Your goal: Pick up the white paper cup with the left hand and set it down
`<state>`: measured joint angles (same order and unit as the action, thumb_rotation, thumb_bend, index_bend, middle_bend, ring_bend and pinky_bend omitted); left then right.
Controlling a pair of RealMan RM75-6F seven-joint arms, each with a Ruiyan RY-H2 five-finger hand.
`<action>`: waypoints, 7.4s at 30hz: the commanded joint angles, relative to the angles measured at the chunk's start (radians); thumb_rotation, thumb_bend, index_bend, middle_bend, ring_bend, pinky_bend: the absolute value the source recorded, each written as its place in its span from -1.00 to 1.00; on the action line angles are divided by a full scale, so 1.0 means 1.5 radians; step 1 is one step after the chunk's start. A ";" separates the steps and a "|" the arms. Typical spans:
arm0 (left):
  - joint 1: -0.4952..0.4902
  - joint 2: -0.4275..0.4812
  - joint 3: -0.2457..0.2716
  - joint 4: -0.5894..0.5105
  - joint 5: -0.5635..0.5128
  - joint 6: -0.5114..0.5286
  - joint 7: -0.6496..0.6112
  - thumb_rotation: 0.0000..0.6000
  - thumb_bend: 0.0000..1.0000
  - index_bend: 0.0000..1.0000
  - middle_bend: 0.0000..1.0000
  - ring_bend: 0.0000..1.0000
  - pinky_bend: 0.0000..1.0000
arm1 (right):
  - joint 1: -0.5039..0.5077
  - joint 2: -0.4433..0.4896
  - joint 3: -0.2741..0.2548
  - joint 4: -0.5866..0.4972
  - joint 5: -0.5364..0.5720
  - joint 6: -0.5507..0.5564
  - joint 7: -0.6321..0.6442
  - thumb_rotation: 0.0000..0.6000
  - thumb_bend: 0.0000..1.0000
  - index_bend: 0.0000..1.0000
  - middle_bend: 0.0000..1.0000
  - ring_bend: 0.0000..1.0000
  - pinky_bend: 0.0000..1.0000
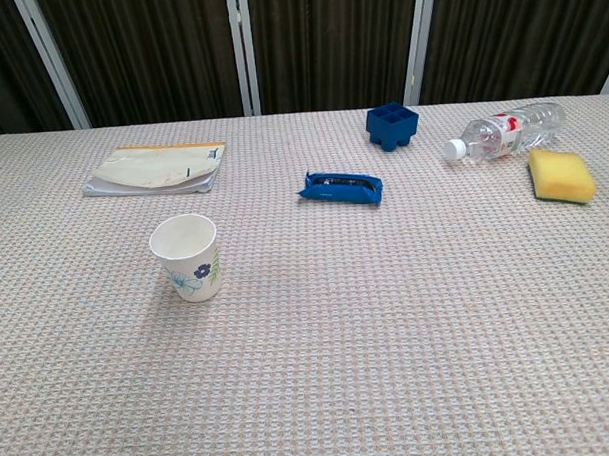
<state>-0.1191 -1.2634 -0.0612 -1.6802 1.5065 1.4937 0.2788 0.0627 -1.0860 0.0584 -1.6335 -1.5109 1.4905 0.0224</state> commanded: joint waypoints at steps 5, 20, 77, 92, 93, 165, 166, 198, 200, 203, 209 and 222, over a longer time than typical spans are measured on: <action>-0.064 0.006 -0.026 -0.065 -0.004 -0.076 0.052 1.00 -1.00 -1.00 -1.00 -1.00 -1.00 | 0.001 -0.002 -0.001 -0.006 -0.003 -0.001 -0.007 1.00 -1.00 -1.00 -1.00 -1.00 -1.00; -0.220 -0.066 -0.100 -0.148 -0.211 -0.239 0.279 1.00 -1.00 -0.69 -1.00 -1.00 -1.00 | -0.004 0.006 0.001 -0.001 0.002 0.003 0.023 1.00 -1.00 -1.00 -1.00 -1.00 -1.00; -0.388 -0.226 -0.088 -0.006 -0.428 -0.276 0.194 1.00 -0.70 -0.17 -1.00 -1.00 -1.00 | -0.001 0.010 0.002 0.004 0.008 -0.008 0.034 1.00 -1.00 -1.00 -1.00 -1.00 -1.00; -0.341 -0.209 -0.032 0.101 -0.342 -0.311 0.054 1.00 -0.70 -0.17 -1.00 -1.00 -1.00 | 0.000 0.010 0.001 0.001 0.008 -0.011 0.030 1.00 -1.00 -1.00 -1.00 -1.00 -1.00; -0.338 -0.204 -0.031 0.101 -0.342 -0.311 0.050 1.00 -0.70 -0.17 -1.00 -1.00 -1.00 | 0.000 0.010 0.001 0.001 0.007 -0.012 0.030 1.00 -1.00 -1.00 -1.00 -1.00 -1.00; -0.320 -0.260 -0.058 0.060 -0.281 -0.191 -0.055 1.00 -0.88 -0.06 -1.00 -1.00 -1.00 | 0.006 0.009 -0.002 -0.002 -0.002 -0.015 0.029 1.00 -1.00 -1.00 -1.00 -1.00 -1.00; -0.314 -0.271 -0.059 0.076 -0.268 -0.189 -0.087 1.00 -0.88 -0.06 -1.00 -1.00 -1.00 | 0.006 0.009 -0.002 -0.002 -0.002 -0.015 0.029 1.00 -1.00 -1.00 -1.00 -1.00 -1.00; -0.233 -0.308 -0.031 0.280 -0.150 -0.227 -0.391 1.00 -0.88 -0.15 -1.00 -1.00 -1.00 | 0.008 0.007 -0.003 -0.004 0.001 -0.020 0.020 1.00 -1.00 -1.00 -1.00 -1.00 -1.00; -0.230 -0.302 -0.027 0.280 -0.141 -0.226 -0.393 1.00 -0.88 -0.34 -1.00 -1.00 -1.00 | 0.008 0.007 -0.004 -0.004 0.001 -0.019 0.019 1.00 -1.00 -1.00 -1.00 -1.00 -1.00; -0.225 -0.293 -0.020 0.278 -0.129 -0.225 -0.388 1.00 -0.88 -0.84 -1.00 -1.00 -1.00 | 0.008 0.007 -0.004 -0.005 0.000 -0.018 0.019 1.00 -1.00 -1.00 -1.00 -1.00 -1.00; -0.215 -0.276 -0.014 0.262 -0.126 -0.229 -0.373 1.00 -0.89 -1.00 -1.00 -1.00 -1.00 | 0.007 0.009 -0.005 -0.005 0.000 -0.018 0.018 1.00 -1.00 -1.00 -1.00 -1.00 -1.00; -0.140 -0.214 -0.004 0.255 -0.048 -0.013 -0.130 1.00 -0.89 -1.00 -1.00 -1.00 -1.00 | 0.014 0.002 0.000 0.008 0.011 -0.031 0.019 1.00 -1.00 -1.00 -1.00 -1.00 -1.00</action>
<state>-0.3843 -1.6213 -0.0731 -1.2953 1.3911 1.3287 -0.1047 0.0817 -1.0814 0.0578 -1.6237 -1.4967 1.4472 0.0521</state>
